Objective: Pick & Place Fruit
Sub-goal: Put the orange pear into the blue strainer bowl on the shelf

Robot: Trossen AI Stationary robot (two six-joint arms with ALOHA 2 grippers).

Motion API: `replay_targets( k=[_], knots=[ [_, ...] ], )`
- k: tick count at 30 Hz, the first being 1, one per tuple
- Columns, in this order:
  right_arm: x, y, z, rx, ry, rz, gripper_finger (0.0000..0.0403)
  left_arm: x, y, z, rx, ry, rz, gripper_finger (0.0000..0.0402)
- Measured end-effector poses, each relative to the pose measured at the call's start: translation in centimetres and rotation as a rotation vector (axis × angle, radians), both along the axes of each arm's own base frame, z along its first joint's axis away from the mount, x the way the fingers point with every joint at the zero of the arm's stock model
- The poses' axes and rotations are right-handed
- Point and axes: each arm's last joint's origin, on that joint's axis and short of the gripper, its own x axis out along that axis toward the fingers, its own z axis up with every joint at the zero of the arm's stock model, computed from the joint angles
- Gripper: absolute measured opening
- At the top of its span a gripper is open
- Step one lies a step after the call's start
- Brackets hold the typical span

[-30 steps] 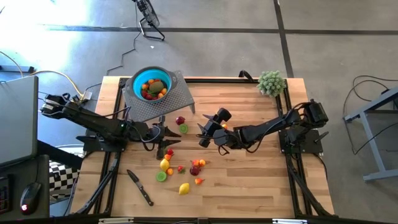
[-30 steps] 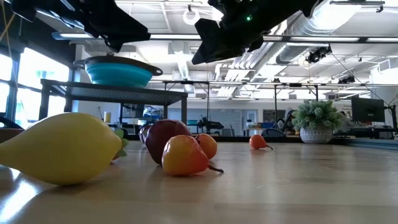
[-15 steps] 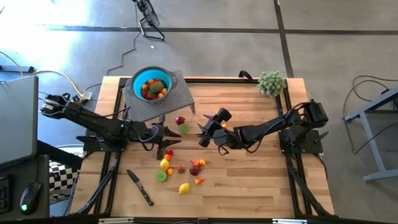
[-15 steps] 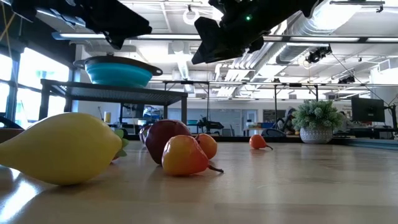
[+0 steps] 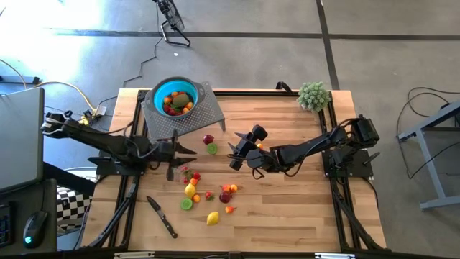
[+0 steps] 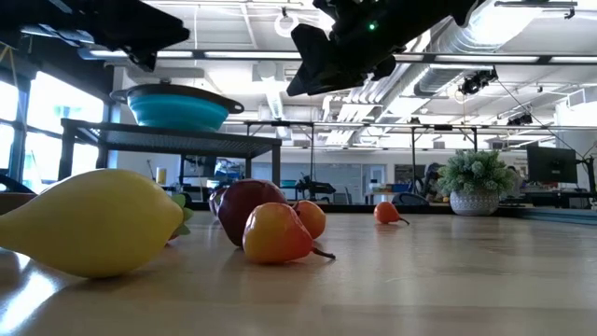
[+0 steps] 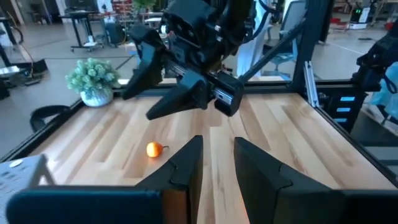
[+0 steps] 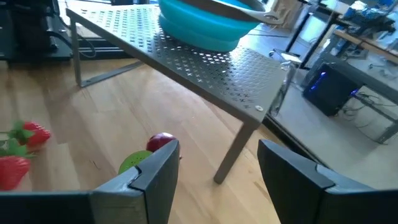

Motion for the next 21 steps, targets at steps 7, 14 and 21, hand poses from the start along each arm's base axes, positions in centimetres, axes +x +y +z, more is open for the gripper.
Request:
replay_targets(
  k=[7, 14, 21],
  knots=[
    [-0.5, -0.6, -0.7, 0.209, 0.038, 0.065, 0.0210, -2.2, 0.7, 0.3, 0.001, 0.017, 0.048, 0.0087],
    [-2.5, -2.5, -1.5, 0.479, 0.180, -0.014, 0.0210, -2.6, 0.8, 0.3, 0.001, 0.026, 0.049, 0.0087],
    [-4.2, -4.3, -1.9, 0.613, 0.264, -0.160, 0.0210, -2.5, 0.8, 0.2, 0.002, 0.030, 0.049, 0.0087]
  ],
)
